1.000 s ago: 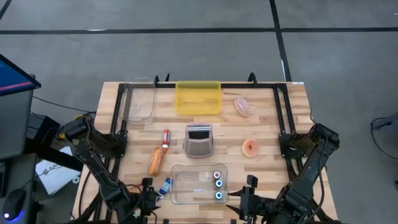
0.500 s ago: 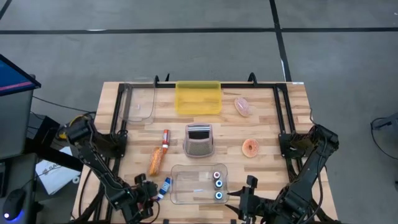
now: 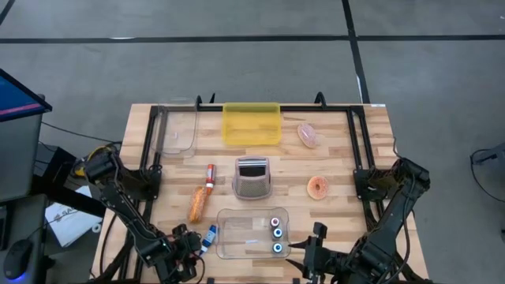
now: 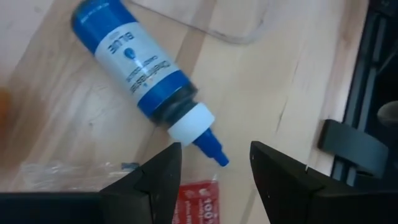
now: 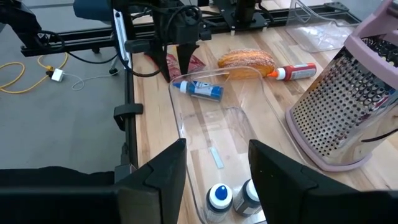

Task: Pick & Place Food Item
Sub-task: Put the blue food coloring bottle into the bottom transparent bin

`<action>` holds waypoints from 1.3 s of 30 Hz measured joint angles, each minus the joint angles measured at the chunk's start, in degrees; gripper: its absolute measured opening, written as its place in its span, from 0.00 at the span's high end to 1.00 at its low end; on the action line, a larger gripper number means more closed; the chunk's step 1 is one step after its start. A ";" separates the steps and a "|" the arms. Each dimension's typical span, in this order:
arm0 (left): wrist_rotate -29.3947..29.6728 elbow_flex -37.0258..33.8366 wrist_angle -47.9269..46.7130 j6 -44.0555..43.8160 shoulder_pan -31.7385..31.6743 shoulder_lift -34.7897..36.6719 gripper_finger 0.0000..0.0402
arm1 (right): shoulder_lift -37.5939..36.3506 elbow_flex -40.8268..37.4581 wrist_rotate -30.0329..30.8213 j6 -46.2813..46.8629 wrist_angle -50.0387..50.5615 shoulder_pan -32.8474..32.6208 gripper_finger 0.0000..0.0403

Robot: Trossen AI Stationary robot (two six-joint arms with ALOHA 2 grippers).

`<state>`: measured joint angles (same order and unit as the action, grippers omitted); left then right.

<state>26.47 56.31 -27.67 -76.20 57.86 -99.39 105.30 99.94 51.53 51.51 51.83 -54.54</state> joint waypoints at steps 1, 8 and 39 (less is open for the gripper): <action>-0.01 0.00 0.60 0.52 -0.20 -0.01 0.54 | 0.00 0.00 0.01 0.00 0.00 -0.10 0.59; -4.35 0.03 2.47 0.93 -1.75 -4.39 0.54 | -0.02 0.00 0.02 0.19 -0.02 -0.64 0.59; -3.93 -0.02 5.63 -2.09 -4.92 -0.84 0.54 | -0.04 0.07 -0.02 0.61 0.40 -0.64 0.59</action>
<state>22.55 56.29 -22.04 -78.29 52.94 -100.23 105.25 100.01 51.51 52.12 52.23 -55.18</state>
